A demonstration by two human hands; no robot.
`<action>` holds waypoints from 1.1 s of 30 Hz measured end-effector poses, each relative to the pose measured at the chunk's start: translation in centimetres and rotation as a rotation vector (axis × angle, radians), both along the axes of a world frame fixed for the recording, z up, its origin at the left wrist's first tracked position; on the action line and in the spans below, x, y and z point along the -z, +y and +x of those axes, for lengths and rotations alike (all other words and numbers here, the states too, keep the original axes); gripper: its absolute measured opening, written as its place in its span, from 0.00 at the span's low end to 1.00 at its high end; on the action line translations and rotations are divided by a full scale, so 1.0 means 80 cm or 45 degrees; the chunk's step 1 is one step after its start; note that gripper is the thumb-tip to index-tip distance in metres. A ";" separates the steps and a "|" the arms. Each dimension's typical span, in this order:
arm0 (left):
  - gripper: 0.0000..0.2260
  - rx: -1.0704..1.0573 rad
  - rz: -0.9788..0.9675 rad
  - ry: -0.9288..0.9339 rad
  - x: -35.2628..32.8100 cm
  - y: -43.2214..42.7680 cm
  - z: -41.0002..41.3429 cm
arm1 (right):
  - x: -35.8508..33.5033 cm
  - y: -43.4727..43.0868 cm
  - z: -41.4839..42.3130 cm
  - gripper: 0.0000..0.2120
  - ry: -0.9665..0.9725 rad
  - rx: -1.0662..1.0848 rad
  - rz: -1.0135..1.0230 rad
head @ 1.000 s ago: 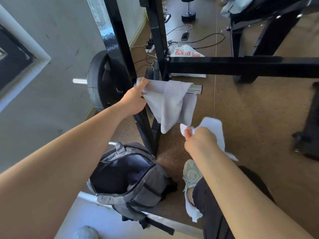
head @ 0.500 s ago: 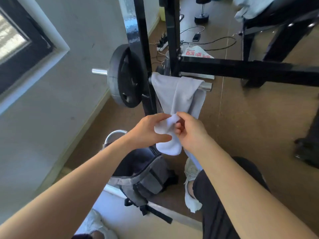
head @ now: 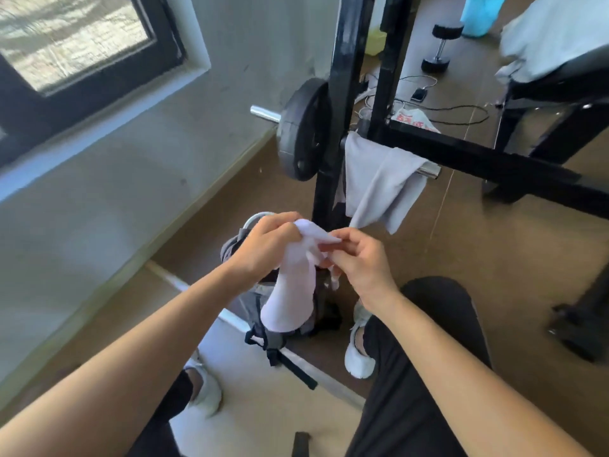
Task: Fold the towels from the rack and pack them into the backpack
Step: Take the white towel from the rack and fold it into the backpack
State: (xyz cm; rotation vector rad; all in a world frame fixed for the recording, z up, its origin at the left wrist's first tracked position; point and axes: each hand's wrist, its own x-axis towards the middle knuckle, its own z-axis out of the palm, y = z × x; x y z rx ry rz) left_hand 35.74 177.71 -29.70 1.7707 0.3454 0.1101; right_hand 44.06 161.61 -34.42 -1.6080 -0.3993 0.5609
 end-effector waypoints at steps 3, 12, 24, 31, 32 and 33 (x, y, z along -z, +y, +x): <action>0.07 -0.062 -0.011 0.045 -0.010 0.001 -0.041 | 0.013 0.006 -0.026 0.13 -0.480 -0.063 -0.362; 0.05 -0.673 -0.121 -0.249 -0.013 0.032 -0.162 | 0.080 0.002 -0.045 0.16 -0.320 -0.162 -0.672; 0.12 -1.343 -0.257 -0.183 0.112 0.064 -0.255 | 0.117 0.004 -0.040 0.10 0.320 0.207 -0.696; 0.07 -0.745 -0.116 0.529 0.147 0.067 -0.241 | 0.112 -0.001 -0.052 0.30 0.362 -0.436 -0.744; 0.08 -0.642 -0.105 0.606 0.152 0.063 -0.241 | 0.110 0.000 -0.057 0.27 0.362 -0.508 -0.769; 0.09 -0.591 -0.102 0.632 0.157 0.059 -0.240 | 0.111 0.000 -0.059 0.25 0.378 -0.531 -0.765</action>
